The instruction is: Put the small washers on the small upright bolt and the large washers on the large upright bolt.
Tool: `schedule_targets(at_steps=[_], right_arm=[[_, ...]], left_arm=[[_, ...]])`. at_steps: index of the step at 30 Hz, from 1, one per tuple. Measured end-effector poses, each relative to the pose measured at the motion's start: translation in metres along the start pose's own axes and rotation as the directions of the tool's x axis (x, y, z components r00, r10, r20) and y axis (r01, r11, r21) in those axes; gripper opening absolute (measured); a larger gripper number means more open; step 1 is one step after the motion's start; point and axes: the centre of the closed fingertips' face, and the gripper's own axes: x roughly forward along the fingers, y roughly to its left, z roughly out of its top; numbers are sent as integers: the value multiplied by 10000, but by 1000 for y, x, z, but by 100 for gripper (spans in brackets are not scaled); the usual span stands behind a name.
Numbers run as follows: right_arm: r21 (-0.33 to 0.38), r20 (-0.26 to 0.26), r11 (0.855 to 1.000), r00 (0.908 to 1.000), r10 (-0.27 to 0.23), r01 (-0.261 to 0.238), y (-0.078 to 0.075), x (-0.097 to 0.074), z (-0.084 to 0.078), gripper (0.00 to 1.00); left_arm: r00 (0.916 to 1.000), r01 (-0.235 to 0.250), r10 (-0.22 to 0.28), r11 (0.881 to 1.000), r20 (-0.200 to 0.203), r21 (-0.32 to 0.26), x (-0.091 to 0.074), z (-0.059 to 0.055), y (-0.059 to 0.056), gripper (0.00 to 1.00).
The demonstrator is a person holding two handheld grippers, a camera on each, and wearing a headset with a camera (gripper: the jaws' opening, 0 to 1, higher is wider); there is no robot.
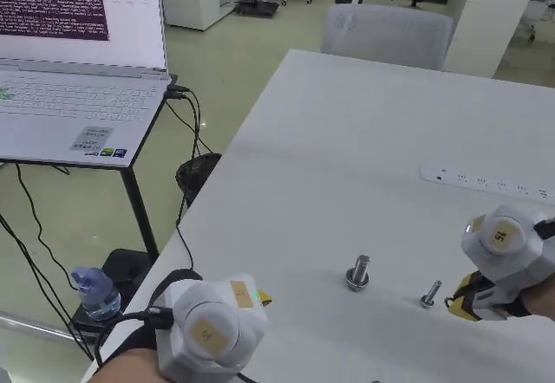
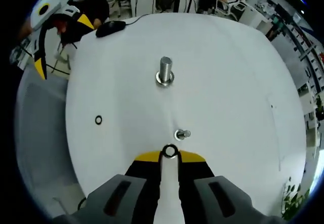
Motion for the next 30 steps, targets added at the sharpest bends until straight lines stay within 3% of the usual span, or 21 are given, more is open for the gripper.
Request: schedule_targets(at_steps=[7,12,30], right_arm=[[75,99,9999,9998,-151,150,-8,-2,10,12],[62,111,9997,9997,-221,221,-12,-2,18,12],[-38,-250,10000,9997,72,-73,-15,9,16,12]], left_arm=[[10000,8,-8,10000,64,-16,1,1,2,85],[9999,2,-4,9999,-141,-105,2,-3,3,85],[9993,130,-132,9999,-358,-64,4,-3,5,84]])
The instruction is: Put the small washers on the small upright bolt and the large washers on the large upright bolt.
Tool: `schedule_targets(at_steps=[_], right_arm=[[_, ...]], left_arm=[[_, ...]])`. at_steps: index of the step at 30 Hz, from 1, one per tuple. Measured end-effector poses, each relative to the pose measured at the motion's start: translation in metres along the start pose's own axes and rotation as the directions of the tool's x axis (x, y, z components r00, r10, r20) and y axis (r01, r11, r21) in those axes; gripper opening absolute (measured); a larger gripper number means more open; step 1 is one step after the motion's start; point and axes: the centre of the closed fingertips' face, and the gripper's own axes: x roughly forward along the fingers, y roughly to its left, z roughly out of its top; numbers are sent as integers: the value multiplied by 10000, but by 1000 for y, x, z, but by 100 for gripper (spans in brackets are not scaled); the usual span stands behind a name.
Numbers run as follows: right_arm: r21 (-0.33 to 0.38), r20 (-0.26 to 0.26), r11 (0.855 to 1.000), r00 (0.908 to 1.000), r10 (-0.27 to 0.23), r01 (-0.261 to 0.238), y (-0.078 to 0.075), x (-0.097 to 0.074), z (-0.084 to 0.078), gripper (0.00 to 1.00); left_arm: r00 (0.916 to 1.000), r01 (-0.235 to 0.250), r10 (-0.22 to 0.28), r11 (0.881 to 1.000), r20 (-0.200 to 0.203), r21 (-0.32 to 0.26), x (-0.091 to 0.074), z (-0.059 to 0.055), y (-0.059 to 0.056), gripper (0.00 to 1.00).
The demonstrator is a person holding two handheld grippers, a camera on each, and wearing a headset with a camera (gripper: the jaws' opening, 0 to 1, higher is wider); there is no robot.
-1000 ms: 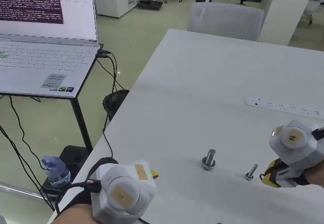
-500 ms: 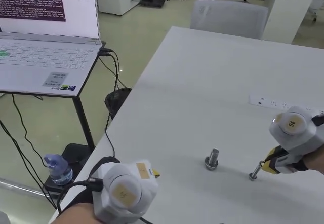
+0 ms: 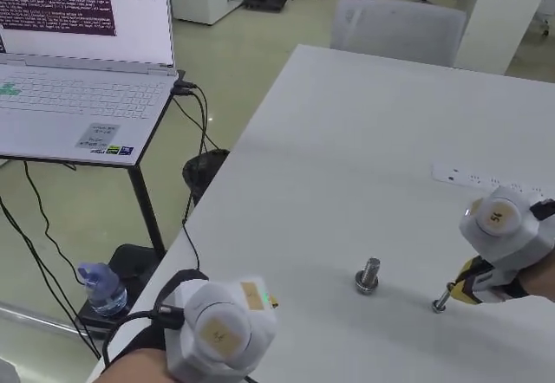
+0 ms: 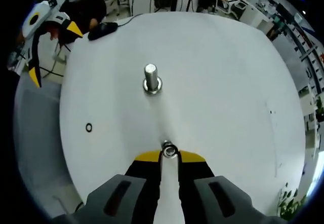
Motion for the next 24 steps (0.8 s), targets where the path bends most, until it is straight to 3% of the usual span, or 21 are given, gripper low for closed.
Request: schedule_targets(at_steps=[24], right_arm=[[-86,-183,9996,9995,270,-272,4,23,-8,12]], left_arm=[[9999,3,-5,9999,-118,-119,1,-6,0,82]])
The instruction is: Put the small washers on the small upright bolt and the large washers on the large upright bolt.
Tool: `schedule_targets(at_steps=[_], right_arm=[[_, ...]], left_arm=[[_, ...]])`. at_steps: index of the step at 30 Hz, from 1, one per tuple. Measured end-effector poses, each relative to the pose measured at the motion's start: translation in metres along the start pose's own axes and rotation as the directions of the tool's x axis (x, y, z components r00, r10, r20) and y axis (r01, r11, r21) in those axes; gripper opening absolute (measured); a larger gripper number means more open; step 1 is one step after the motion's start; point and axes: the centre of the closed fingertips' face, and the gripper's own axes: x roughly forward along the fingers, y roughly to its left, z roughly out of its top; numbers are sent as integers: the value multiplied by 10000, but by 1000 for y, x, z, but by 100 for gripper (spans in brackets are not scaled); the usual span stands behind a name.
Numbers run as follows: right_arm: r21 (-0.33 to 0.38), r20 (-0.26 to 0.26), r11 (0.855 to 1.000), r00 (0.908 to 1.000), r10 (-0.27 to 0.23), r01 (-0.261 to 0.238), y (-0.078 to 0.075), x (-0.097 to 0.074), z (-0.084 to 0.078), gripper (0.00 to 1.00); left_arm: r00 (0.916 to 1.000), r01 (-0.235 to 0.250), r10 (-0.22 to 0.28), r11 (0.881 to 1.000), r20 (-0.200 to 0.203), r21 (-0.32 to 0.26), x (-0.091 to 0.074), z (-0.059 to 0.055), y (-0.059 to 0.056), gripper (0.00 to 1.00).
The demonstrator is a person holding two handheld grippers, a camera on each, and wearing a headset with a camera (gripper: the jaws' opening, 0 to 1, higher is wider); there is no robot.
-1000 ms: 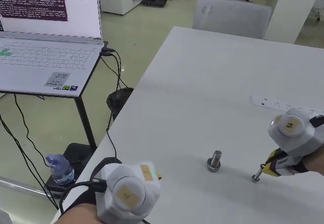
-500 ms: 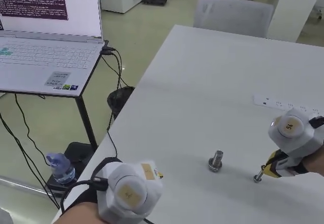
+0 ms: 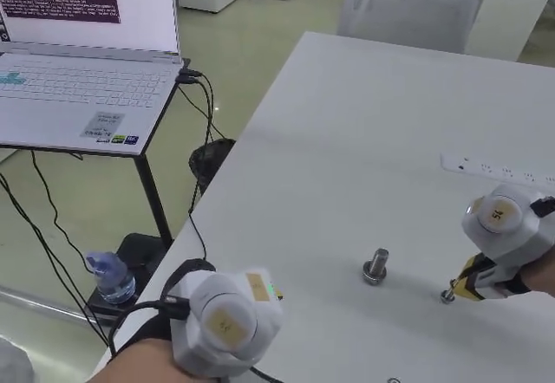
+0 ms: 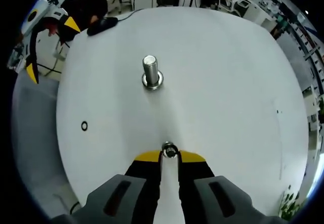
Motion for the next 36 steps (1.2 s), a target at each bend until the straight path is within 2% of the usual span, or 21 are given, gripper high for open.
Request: schedule_targets(at_steps=[6,12,19,28,36], right_arm=[[-82,-120,10000,9999,38,-39,2,5,-3,12],[-143,-238,9999,9997,81,-85,4,12,-5,12],[-198,-321,9998,9994,97,-103,4,17,-5,13],[-242,-359,9996,9993,110,-118,5,20,-4,13],[-298,-446,9995,9989,131,-144,6,21,-3,13]], left_arm=[[9992,-106,107,9999,379,-43,-2,7,1,83],[9987,-165,165,9999,490,-13,-2,9,3,83],[9994,-199,193,9996,304,180,0,5,3,84],[9995,-199,196,9997,258,121,-1,4,4,83],[9999,-98,97,9999,94,142,1,1,0,81]])
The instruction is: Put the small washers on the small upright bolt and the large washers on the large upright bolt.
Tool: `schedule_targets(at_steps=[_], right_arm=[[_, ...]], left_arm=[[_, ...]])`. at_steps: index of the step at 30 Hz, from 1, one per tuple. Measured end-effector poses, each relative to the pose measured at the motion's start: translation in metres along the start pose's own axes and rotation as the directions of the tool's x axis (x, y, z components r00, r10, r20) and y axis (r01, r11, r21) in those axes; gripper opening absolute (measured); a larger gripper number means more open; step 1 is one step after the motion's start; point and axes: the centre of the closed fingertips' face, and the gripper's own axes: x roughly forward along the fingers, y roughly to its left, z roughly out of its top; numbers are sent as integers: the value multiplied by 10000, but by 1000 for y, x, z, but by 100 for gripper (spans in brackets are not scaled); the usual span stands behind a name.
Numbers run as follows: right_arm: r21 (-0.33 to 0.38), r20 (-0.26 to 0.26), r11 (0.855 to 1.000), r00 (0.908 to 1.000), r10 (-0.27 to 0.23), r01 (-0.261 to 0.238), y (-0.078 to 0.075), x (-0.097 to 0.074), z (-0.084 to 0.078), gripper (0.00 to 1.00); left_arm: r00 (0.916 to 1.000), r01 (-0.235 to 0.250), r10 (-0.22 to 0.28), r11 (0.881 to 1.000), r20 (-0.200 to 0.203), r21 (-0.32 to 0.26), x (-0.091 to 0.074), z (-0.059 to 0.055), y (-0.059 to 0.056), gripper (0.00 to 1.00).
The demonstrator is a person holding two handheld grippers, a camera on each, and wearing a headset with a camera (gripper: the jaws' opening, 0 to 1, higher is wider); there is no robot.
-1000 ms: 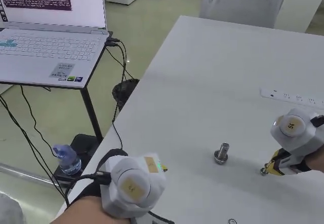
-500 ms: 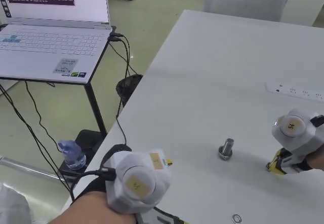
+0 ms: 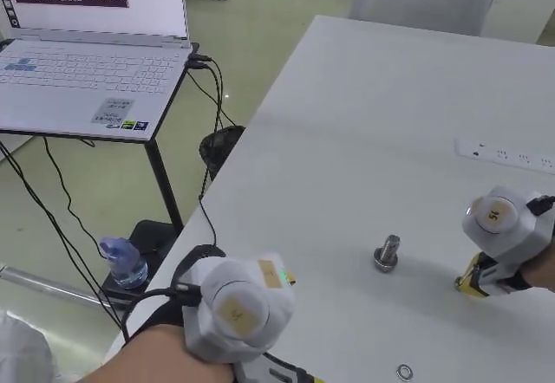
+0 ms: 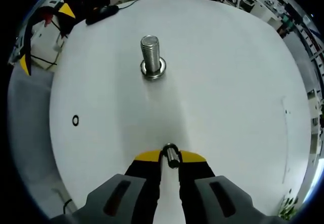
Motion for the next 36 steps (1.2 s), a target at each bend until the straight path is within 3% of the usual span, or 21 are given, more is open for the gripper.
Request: schedule_targets(at_steps=[8,22,29,36], right_arm=[[-41,53,10000,10000,-82,82,0,0,1,14],[-198,338,9997,9994,-110,117,-5,-10,7,27],[-284,817,9993,9964,-213,237,-7,-28,23,34],[-644,1326,9978,9912,-40,127,7,-40,38,38]], left_arm=[[10000,-23,23,10000,-65,9,-2,-2,1,80],[9999,-141,140,9999,73,93,-8,1,0,82],[9999,-85,84,9999,99,99,-11,2,-3,85],[9999,-11,10,10000,105,89,-11,2,-5,89]])
